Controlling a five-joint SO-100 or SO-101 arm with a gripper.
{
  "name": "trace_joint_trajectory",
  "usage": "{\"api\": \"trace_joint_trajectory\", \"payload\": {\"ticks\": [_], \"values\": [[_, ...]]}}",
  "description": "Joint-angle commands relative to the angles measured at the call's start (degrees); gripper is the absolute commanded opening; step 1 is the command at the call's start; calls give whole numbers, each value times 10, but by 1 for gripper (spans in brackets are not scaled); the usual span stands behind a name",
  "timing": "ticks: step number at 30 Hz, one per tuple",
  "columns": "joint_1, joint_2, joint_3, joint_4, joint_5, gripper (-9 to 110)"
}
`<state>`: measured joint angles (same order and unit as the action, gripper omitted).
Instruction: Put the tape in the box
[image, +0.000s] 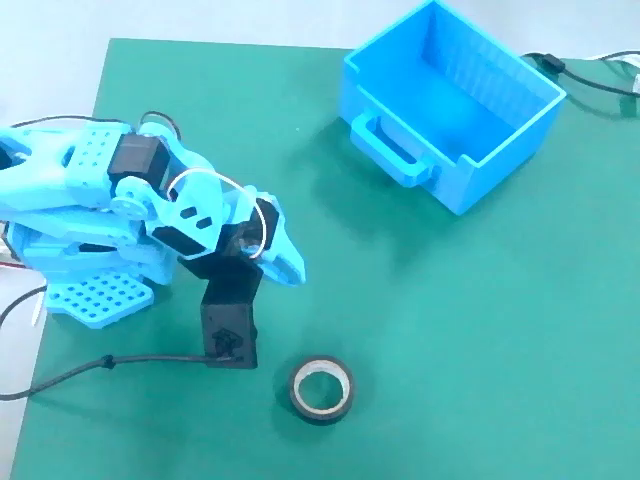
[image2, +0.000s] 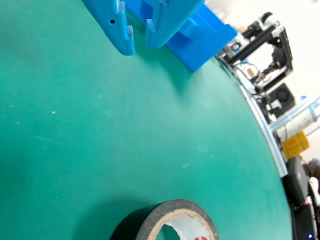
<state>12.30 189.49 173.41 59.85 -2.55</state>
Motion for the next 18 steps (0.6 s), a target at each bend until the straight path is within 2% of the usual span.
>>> {"api": "trace_joint_trajectory", "payload": {"ticks": [1,13,18], "values": [[14,7,-15,0,-5,0],[70,-4,-92,14,-41,2],[101,-113,-179,30,-47,2]]}}
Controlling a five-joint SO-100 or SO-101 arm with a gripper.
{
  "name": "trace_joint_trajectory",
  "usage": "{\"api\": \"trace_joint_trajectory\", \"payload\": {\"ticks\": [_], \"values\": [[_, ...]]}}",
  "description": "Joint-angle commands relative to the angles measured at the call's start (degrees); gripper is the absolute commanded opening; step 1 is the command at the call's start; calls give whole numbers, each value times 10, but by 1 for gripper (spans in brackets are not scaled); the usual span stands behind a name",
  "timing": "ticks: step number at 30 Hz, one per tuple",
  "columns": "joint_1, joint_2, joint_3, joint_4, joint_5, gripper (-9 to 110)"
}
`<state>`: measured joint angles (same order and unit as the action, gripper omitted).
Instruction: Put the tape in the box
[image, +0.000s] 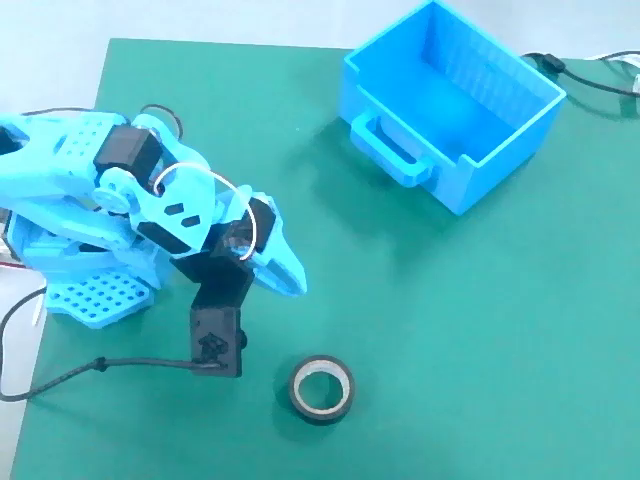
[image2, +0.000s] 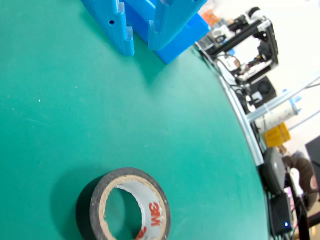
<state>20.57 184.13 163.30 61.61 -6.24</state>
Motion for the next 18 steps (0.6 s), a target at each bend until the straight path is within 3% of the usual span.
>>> {"api": "trace_joint_trajectory", "payload": {"ticks": [1,9,18], "values": [[25,-88,-105,20,-10,2],[71,-221,-290,151,-11,2],[126,-306,-291,174,-36,2]]}}
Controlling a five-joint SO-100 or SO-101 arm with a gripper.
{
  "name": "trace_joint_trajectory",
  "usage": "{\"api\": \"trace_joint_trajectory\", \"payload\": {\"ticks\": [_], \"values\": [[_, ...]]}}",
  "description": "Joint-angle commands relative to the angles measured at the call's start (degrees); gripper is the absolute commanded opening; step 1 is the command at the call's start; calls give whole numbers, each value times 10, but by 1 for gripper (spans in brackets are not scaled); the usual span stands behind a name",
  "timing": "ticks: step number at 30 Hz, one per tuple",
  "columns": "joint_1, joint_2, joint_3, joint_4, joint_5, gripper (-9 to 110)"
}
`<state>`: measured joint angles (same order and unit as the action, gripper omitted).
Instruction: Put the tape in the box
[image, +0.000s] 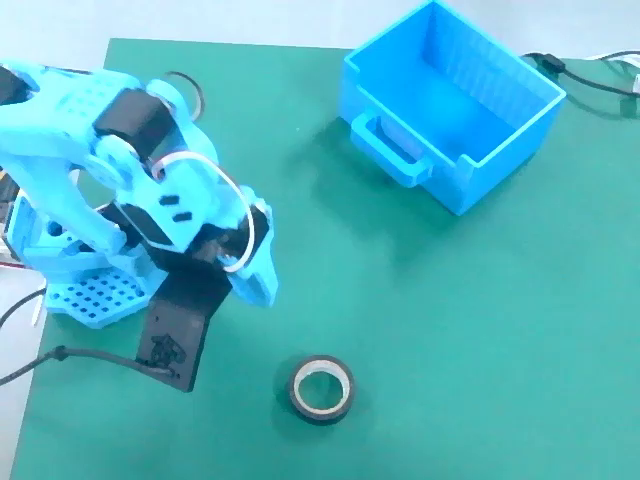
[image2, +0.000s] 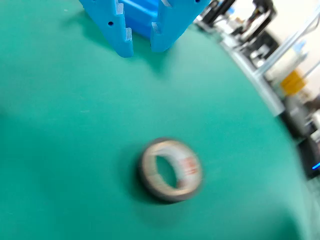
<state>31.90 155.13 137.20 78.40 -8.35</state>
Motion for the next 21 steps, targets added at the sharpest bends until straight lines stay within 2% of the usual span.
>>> {"api": "trace_joint_trajectory", "payload": {"ticks": [1,11,21], "values": [[13,-23,-27,6,-15,2],[66,-33,6,-4,-33,3],[80,-38,112,-113,-46,3]]}}
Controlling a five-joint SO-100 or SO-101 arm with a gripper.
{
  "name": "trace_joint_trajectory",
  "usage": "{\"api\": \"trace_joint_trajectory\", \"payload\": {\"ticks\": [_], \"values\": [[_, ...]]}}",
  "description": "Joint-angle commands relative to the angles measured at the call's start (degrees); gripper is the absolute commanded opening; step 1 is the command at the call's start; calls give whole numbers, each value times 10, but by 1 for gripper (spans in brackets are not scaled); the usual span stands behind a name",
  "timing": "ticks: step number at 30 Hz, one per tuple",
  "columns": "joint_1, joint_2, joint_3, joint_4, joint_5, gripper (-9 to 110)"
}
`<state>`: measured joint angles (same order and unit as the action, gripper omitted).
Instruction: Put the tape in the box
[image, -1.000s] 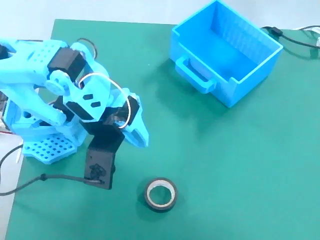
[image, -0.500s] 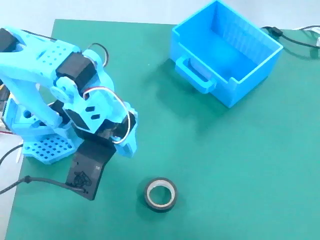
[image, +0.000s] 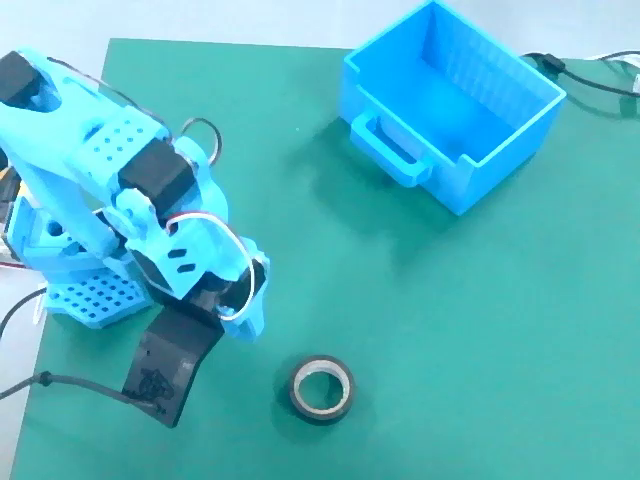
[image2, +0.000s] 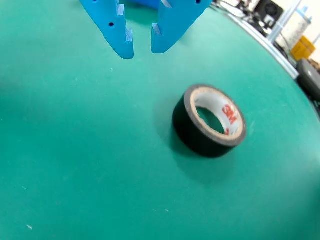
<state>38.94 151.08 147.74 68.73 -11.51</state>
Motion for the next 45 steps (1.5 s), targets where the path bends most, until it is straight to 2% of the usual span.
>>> {"api": "trace_joint_trajectory", "payload": {"ticks": [1,11,19,34,45], "values": [[9,-8,7,-25,-14,3],[11,-77,-38,-64,-11,5],[19,-264,-148,-64,-7,11],[-3,-272,-185,-35,-6,26],[-50,-340,-185,-66,-1,27]]}}
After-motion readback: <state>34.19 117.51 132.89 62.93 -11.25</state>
